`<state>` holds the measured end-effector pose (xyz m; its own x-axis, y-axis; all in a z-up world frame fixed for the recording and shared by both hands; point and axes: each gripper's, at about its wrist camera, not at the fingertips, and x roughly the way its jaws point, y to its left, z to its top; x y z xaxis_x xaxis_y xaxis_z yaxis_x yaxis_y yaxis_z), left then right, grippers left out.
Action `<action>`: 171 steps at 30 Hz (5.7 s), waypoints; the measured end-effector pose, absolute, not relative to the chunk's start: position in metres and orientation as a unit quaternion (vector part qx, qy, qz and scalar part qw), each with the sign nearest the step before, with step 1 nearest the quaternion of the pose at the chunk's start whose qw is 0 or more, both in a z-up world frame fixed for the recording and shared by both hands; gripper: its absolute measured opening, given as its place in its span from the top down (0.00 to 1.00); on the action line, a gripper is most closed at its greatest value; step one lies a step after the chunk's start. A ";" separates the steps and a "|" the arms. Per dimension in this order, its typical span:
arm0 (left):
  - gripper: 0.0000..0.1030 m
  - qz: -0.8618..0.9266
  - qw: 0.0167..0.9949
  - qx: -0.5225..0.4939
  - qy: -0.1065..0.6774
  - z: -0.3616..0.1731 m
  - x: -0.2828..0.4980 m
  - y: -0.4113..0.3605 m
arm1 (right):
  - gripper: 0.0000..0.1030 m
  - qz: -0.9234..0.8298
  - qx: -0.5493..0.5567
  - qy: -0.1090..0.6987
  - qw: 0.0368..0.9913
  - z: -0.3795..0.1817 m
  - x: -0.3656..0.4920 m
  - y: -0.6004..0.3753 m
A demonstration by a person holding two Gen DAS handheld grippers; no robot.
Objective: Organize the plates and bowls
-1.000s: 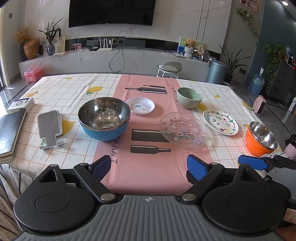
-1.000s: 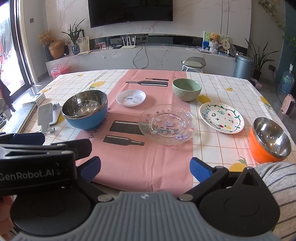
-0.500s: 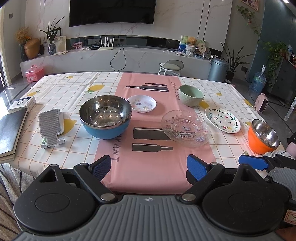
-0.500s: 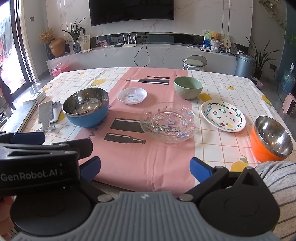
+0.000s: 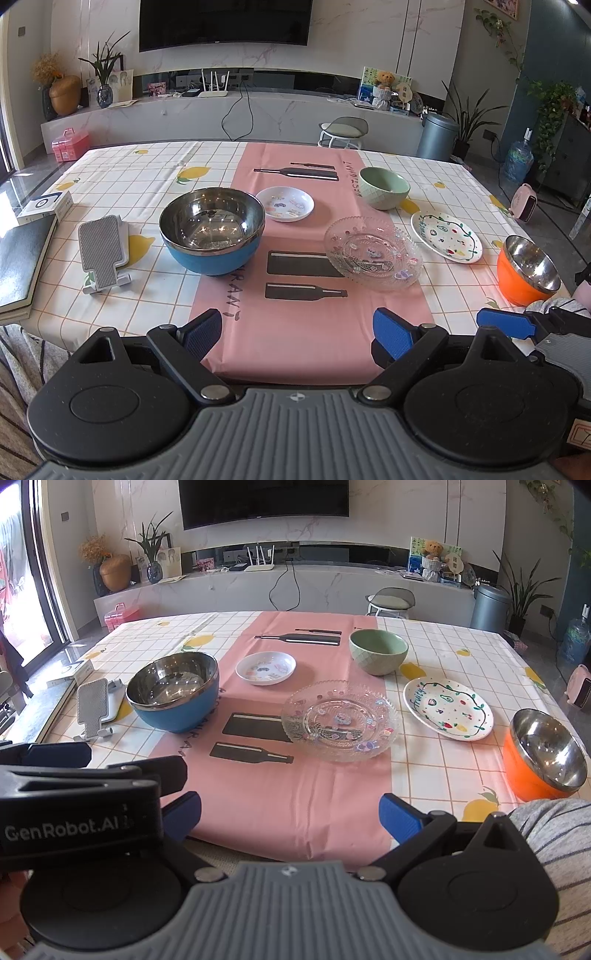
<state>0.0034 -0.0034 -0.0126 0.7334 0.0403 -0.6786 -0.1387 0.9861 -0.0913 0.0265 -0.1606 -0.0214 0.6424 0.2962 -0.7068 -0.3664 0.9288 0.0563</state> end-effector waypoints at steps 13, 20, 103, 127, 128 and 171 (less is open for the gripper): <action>0.00 0.067 0.938 -0.058 0.334 0.012 0.006 0.014 | 0.03 0.188 -0.053 0.355 0.914 -0.004 0.033 -0.156; 0.00 0.104 0.940 -0.072 0.318 0.026 0.016 0.047 | 0.03 0.201 -0.041 0.351 0.913 0.012 0.052 -0.153; 0.89 0.121 0.892 -0.194 0.389 -0.040 0.107 0.132 | 0.83 0.330 0.095 0.457 0.820 -0.054 0.195 -0.071; 0.92 0.032 0.847 -0.149 0.509 -0.064 0.111 0.112 | 0.81 0.282 0.096 0.509 0.808 -0.065 0.154 -0.110; 0.92 0.031 0.844 -0.149 0.515 -0.066 0.112 0.112 | 0.81 0.282 0.093 0.510 0.807 -0.067 0.153 -0.109; 0.46 0.075 0.847 -0.154 0.503 -0.076 0.121 0.115 | 0.60 0.291 0.147 0.496 0.805 -0.074 0.158 -0.114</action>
<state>0.1207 0.1155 -0.0760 0.4836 -0.0284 -0.8748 -0.2819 0.9411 -0.1864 0.1579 -0.1144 -0.0739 0.3383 0.6148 -0.7124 -0.3226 0.7870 0.5259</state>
